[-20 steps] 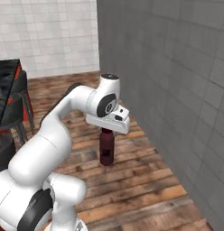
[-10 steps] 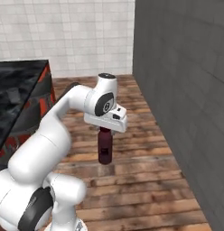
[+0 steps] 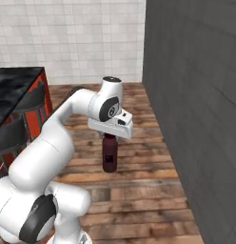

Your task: There is a wine glass and glass cup on the dining counter. Place the wine bottle next to the wine glass and the juice bottle next to the glass cup.

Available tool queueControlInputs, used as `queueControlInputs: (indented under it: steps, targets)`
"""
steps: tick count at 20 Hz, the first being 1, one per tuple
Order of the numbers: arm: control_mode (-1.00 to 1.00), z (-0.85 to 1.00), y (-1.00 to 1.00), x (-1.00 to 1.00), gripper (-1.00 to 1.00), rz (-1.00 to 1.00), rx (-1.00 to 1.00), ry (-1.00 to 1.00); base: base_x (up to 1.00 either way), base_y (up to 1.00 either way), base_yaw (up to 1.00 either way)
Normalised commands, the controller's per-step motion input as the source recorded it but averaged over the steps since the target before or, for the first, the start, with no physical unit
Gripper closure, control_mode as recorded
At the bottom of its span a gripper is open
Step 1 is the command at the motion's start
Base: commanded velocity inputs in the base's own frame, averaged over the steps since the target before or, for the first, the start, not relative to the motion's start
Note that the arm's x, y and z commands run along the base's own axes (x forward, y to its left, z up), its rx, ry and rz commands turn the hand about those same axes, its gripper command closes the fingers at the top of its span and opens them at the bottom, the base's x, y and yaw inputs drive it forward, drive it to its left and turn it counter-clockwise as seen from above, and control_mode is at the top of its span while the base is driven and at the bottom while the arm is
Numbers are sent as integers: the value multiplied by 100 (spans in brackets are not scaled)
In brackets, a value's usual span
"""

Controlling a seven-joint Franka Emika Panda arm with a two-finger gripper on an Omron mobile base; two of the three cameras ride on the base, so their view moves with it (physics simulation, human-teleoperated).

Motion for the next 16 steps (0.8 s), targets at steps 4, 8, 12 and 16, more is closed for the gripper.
queueControlInputs:
  steps: [4,8,12,16]
  targets:
    - [100,0,0,0,100,0,0,0,76,-28,31]
    - [100,0,0,0,100,0,0,0,72,-16,46]
    - [100,0,0,0,100,0,0,0,65,-5,59]
    - [100,0,0,0,100,0,0,0,64,-5,59]
